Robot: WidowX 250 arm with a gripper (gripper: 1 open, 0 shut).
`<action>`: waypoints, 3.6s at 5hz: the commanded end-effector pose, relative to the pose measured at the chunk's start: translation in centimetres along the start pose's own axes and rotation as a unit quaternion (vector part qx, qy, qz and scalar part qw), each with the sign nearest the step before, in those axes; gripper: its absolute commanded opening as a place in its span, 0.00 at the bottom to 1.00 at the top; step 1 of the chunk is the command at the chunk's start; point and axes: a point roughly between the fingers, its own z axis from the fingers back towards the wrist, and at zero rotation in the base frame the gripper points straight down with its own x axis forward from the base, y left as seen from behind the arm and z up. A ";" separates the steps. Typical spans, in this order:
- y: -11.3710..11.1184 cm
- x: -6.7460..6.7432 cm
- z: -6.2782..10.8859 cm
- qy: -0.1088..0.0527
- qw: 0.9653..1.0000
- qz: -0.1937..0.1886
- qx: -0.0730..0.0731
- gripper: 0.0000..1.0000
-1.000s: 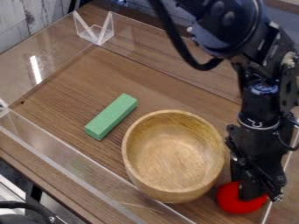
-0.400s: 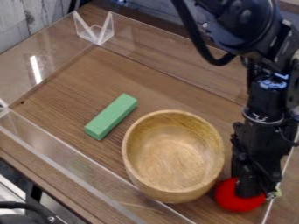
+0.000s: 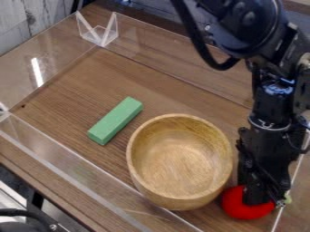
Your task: Move the red object to the right side of the table
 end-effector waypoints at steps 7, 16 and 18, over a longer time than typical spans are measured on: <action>1.0 -1.5 6.8 -0.019 0.999 -0.001 0.037 1.00; 5.8 1.9 10.9 -0.074 0.993 0.016 0.093 1.00; 9.0 1.7 11.0 -0.084 0.990 0.034 0.104 1.00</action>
